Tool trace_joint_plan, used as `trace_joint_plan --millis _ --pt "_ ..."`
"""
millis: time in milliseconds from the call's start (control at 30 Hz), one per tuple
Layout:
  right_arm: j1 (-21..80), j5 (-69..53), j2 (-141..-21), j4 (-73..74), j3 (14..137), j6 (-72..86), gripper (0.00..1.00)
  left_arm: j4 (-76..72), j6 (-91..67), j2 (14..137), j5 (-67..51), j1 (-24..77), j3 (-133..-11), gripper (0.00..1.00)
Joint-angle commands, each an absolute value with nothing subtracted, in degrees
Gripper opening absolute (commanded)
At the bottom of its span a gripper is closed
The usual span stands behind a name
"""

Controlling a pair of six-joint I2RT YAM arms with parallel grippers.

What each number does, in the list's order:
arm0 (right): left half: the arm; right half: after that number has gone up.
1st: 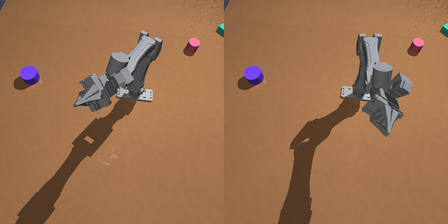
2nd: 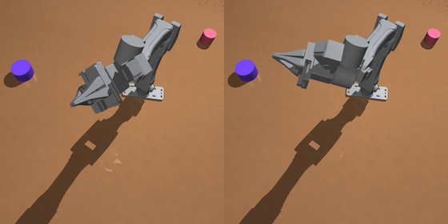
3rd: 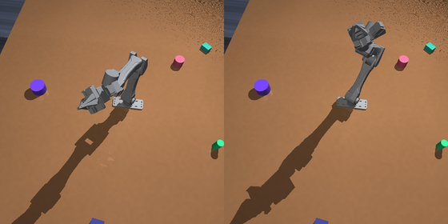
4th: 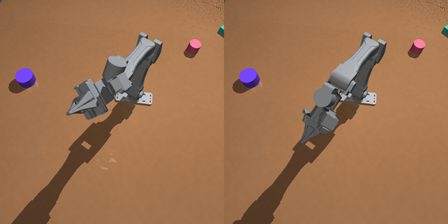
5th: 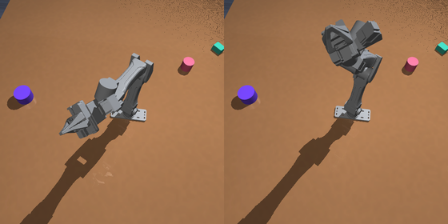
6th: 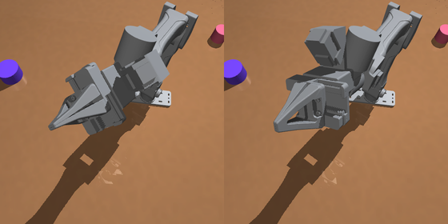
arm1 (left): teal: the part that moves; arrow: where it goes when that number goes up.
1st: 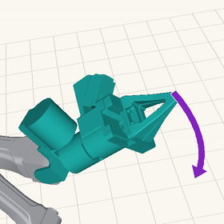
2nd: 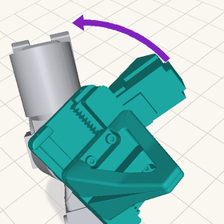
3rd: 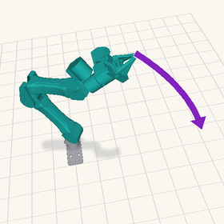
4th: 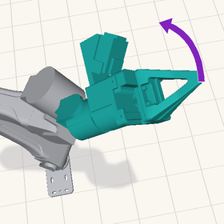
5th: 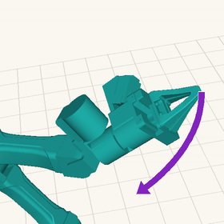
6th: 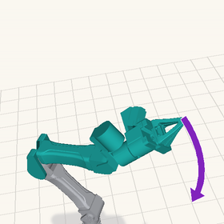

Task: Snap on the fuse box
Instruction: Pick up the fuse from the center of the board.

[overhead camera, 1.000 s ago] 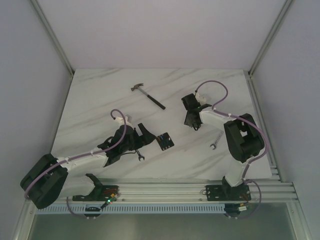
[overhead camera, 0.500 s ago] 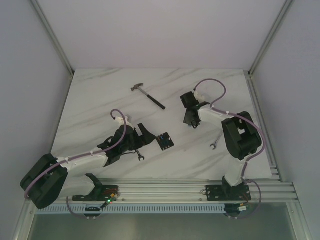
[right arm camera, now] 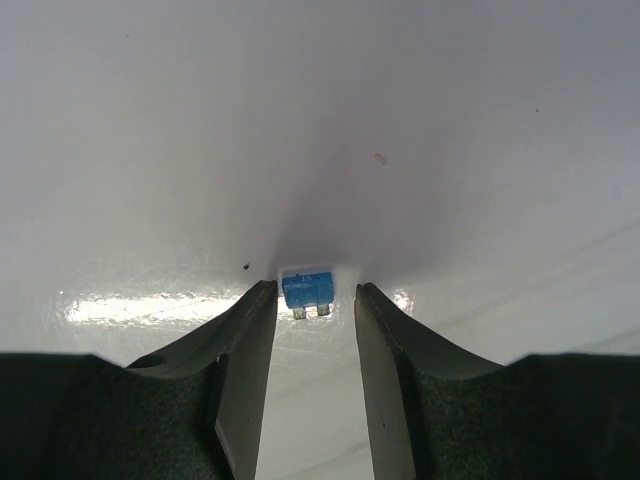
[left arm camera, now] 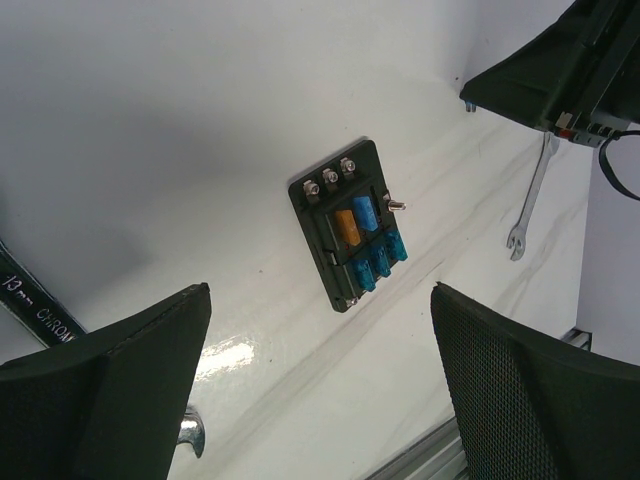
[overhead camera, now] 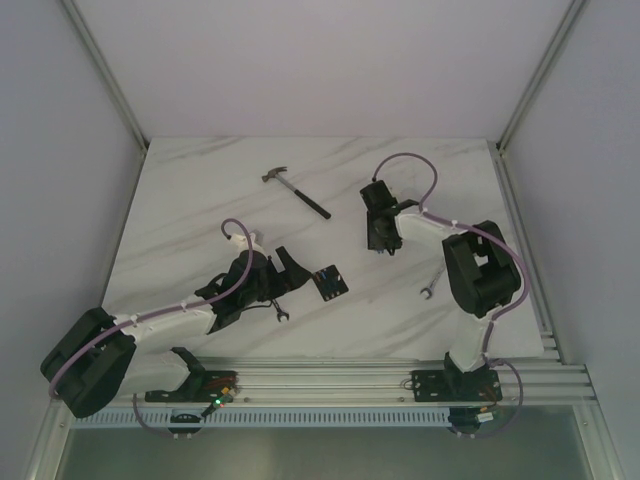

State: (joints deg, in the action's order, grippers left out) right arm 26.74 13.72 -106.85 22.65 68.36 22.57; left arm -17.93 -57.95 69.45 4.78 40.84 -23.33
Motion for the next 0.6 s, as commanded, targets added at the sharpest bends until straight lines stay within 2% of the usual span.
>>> trace_joint_plan --millis 0,567 --pt "26.2 9.8 -110.3 28.3 70.2 15.1 0.44 -17.1 -57.2 69.0 5.0 40.5 -22.9 1.00" --pt "23.9 3.6 -114.9 30.1 72.4 9.5 0.43 -16.8 -57.0 68.6 4.8 40.5 -23.0 1.00"
